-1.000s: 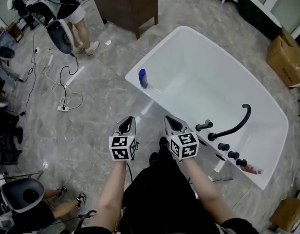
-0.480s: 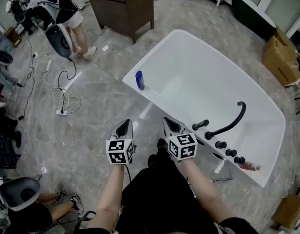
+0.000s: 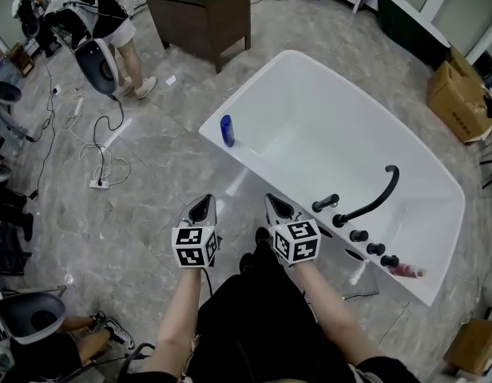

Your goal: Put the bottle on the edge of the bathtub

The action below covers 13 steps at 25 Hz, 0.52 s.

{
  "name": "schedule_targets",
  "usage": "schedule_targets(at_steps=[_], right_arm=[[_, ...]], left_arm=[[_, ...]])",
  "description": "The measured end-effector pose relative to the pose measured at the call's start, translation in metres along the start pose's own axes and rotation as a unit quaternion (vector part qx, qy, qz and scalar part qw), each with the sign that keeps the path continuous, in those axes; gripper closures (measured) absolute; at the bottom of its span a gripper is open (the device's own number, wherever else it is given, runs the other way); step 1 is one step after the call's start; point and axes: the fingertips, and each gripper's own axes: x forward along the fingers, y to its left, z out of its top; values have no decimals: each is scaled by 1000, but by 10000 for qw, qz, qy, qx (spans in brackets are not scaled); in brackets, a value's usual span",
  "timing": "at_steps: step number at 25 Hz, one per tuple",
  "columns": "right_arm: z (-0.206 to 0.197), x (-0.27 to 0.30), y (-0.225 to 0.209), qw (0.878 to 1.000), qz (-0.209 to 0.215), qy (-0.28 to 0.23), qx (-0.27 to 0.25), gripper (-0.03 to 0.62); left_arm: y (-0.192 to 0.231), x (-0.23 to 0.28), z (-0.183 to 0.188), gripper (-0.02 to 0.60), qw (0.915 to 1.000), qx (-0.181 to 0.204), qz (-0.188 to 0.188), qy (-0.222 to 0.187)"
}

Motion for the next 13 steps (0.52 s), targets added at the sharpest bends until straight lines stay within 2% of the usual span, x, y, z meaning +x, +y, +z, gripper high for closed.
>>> schedule_targets(at_steps=[13], right_arm=[[-4,2,16,9999,96,19,-80,592]], left_arm=[[6,-4,-2,574,10000,-11,-86,-8]])
